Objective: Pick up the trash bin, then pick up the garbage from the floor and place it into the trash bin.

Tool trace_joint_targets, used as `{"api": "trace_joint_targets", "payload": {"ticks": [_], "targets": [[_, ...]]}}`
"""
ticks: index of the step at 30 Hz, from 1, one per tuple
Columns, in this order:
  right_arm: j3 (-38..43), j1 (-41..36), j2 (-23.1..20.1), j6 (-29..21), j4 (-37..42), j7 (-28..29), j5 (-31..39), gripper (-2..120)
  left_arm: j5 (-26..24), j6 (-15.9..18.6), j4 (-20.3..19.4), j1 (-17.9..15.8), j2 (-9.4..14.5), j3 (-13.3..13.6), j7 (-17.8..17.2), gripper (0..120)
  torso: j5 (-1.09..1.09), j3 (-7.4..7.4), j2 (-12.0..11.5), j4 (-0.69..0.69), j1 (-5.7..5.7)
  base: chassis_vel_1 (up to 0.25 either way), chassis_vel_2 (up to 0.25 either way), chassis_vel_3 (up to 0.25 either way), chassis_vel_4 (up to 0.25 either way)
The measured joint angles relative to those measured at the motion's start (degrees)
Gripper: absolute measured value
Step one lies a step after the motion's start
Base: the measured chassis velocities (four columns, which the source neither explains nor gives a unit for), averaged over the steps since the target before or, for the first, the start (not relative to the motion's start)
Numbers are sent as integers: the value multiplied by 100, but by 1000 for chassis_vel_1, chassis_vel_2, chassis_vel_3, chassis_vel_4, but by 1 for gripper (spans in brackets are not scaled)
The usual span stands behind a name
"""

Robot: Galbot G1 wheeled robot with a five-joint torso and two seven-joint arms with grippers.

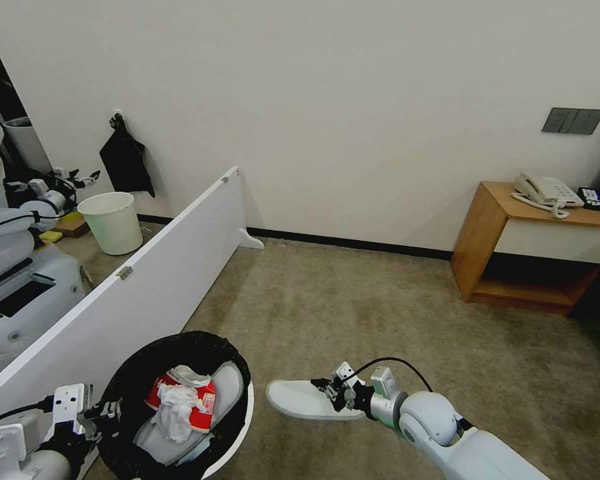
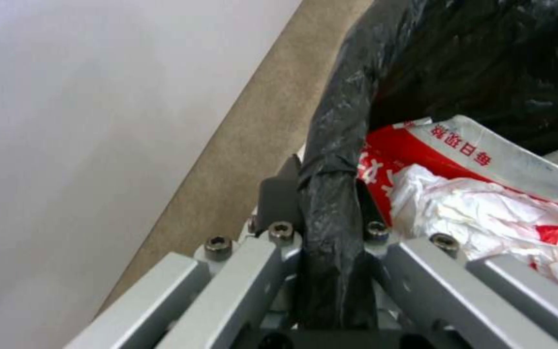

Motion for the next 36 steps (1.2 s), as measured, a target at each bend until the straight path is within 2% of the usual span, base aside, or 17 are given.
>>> {"api": "trace_joint_targets", "payload": {"ticks": [14, 36], "targets": [[122, 202, -272, -4, 455, 48, 263, 0, 16, 0, 150, -70, 79, 77, -6, 3, 0, 0, 0, 0, 0, 0, 0, 0, 0], [504, 566, -763, -60, 1679, 213, 1002, 0, 21, 0, 199, -109, 90, 152, -7, 3, 0, 0, 0, 0, 0, 0, 0, 0, 0]]}}
